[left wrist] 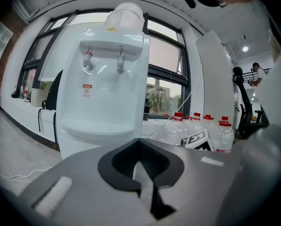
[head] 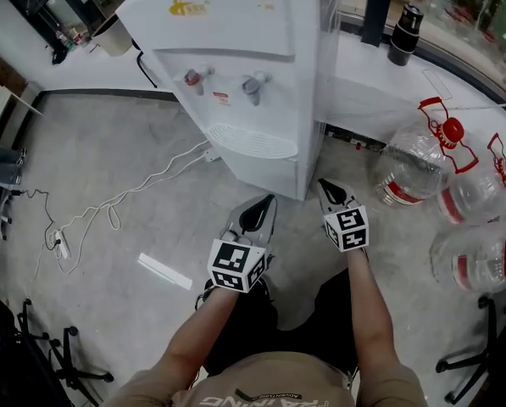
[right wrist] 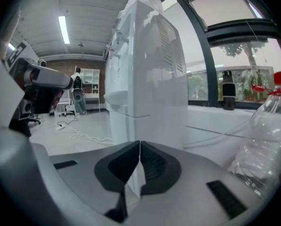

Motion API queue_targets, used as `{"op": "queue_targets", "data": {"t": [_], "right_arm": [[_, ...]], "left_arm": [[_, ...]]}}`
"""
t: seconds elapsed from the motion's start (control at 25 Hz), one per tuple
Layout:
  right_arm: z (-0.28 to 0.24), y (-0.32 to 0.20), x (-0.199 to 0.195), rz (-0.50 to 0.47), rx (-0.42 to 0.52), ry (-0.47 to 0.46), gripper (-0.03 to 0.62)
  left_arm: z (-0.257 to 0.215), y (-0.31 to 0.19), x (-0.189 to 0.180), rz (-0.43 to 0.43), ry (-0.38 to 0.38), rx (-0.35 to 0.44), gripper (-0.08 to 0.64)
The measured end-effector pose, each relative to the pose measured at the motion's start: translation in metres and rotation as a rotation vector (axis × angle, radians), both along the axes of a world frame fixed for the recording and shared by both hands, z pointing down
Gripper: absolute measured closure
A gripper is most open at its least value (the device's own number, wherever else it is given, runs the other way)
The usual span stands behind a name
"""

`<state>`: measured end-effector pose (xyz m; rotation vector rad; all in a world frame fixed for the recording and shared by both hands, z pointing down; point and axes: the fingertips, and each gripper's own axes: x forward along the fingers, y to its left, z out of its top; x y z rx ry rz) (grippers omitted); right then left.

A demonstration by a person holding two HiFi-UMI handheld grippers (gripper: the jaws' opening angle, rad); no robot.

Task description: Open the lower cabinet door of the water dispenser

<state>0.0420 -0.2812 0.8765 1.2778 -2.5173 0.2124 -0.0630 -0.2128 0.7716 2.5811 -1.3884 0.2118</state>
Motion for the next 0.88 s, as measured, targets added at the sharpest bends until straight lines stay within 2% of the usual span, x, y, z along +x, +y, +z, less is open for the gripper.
{"op": "queue_targets", "data": {"t": [0.36, 0.52, 0.56, 0.6, 0.64, 0.88], "right_arm": [[0.009, -0.023, -0.012, -0.024, -0.007, -0.012, 0.580], [0.016, -0.025, -0.021, -0.058, -0.006, 0.008, 0.578], [0.019, -0.024, -0.024, -0.071, -0.009, 0.013, 0.567], [0.021, -0.023, -0.026, -0.086, -0.013, 0.014, 0.465], [0.023, -0.022, -0.029, -0.100, -0.014, 0.011, 0.396], [0.024, -0.022, -0.033, -0.126, 0.001, -0.012, 0.394]], "left_arm": [[0.003, -0.002, -0.002, 0.022, 0.002, -0.022, 0.552], [0.007, -0.002, -0.001, 0.041, -0.038, -0.017, 0.552], [0.009, -0.002, -0.001, 0.044, -0.044, -0.020, 0.552], [0.011, -0.002, -0.001, 0.046, -0.044, -0.026, 0.552], [0.012, -0.003, -0.002, 0.047, -0.041, -0.034, 0.552], [0.017, -0.007, -0.001, 0.059, -0.048, -0.043, 0.552]]}}
